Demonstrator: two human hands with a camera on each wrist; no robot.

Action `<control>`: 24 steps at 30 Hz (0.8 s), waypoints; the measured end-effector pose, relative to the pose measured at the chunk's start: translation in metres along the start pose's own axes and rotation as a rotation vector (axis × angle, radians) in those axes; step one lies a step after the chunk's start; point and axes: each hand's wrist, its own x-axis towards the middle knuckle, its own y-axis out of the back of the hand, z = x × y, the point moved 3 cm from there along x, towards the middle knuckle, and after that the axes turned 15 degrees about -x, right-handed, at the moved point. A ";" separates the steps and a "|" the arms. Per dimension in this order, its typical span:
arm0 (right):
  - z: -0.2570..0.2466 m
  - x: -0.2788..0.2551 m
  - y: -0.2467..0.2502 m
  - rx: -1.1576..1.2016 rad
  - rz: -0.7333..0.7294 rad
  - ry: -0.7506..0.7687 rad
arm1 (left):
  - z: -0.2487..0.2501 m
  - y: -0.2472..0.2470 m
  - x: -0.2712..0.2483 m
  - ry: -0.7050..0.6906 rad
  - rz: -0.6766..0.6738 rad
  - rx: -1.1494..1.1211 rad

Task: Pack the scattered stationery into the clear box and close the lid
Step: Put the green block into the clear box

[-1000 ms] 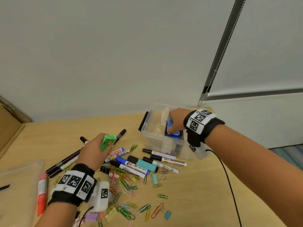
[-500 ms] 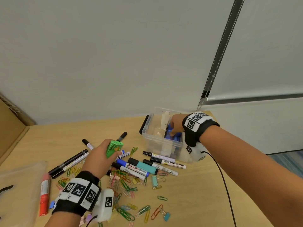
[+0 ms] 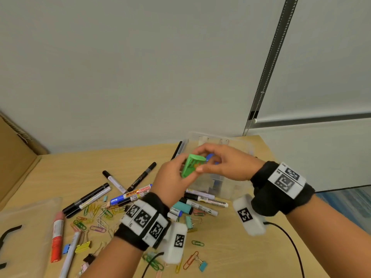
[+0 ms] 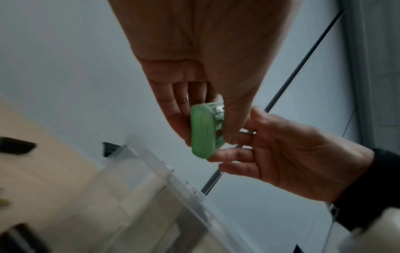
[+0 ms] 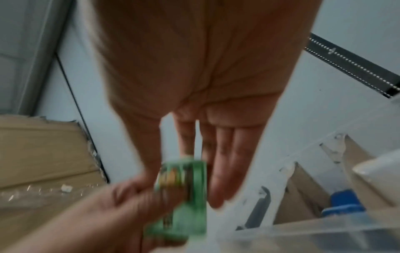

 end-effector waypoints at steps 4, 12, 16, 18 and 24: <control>0.023 0.001 0.024 -0.018 0.259 -0.058 | 0.004 -0.013 0.033 -0.051 0.017 0.025; 0.077 0.059 0.032 -0.487 0.144 -0.453 | -0.072 -0.031 0.078 0.086 -0.063 0.572; 0.086 0.088 0.016 -0.645 -0.031 -0.486 | -0.082 -0.035 0.077 0.053 -0.036 0.615; 0.097 0.101 0.009 -0.651 -0.045 -0.502 | -0.084 -0.036 0.077 0.043 -0.040 0.625; 0.176 0.169 -0.020 -0.801 -0.367 -0.498 | -0.088 -0.037 0.077 0.028 -0.013 0.626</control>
